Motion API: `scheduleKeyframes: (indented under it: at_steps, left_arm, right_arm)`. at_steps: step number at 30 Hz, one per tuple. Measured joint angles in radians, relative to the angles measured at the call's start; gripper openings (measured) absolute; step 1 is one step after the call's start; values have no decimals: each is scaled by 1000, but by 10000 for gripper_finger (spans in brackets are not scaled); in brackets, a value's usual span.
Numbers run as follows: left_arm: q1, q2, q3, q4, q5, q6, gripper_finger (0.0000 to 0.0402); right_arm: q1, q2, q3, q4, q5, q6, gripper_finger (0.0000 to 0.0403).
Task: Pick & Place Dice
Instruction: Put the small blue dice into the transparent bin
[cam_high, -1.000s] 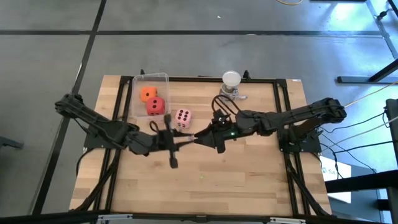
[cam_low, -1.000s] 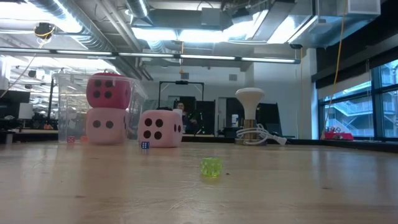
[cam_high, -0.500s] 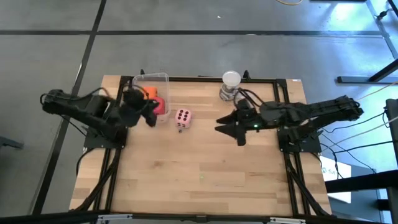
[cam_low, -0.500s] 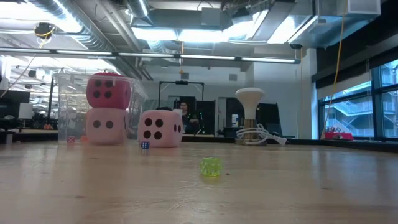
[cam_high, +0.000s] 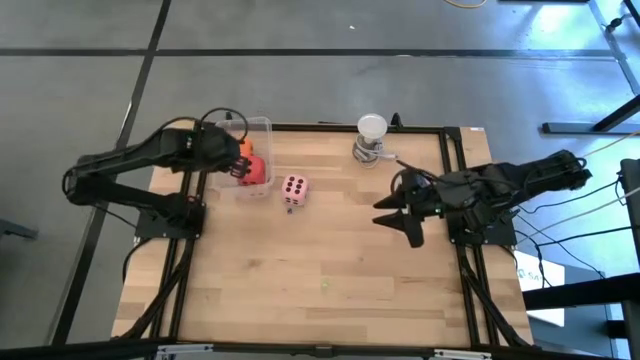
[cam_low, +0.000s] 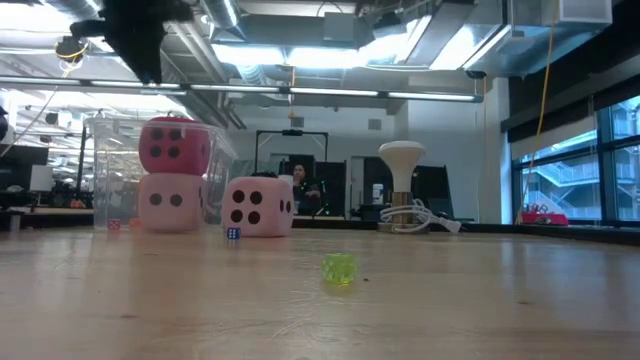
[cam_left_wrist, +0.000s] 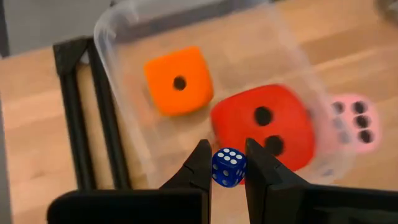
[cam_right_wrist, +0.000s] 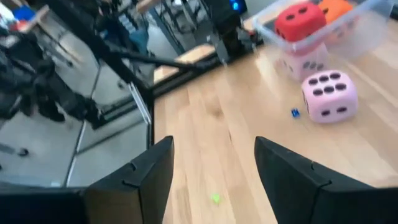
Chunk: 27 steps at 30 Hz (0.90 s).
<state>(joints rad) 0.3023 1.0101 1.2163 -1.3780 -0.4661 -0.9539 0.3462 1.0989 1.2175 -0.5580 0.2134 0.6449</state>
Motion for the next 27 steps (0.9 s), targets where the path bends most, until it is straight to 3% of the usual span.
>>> scheduleKeyframes:
  at_steps: [7,14,21,27]
  left_arm:
    - [200,87,0,-14,157,227,28]
    - [323,173,0,-39,205,421,28]
    - [376,257,0,-39,288,558,28]
    - [383,320,0,-40,333,664,28]
  right_arm:
    - [57,0,0,-54,44,-2,208]
    - [101,0,0,-53,68,27,198]
    - [122,1,0,-53,150,27,190]
    - [123,1,0,-56,157,17,189]
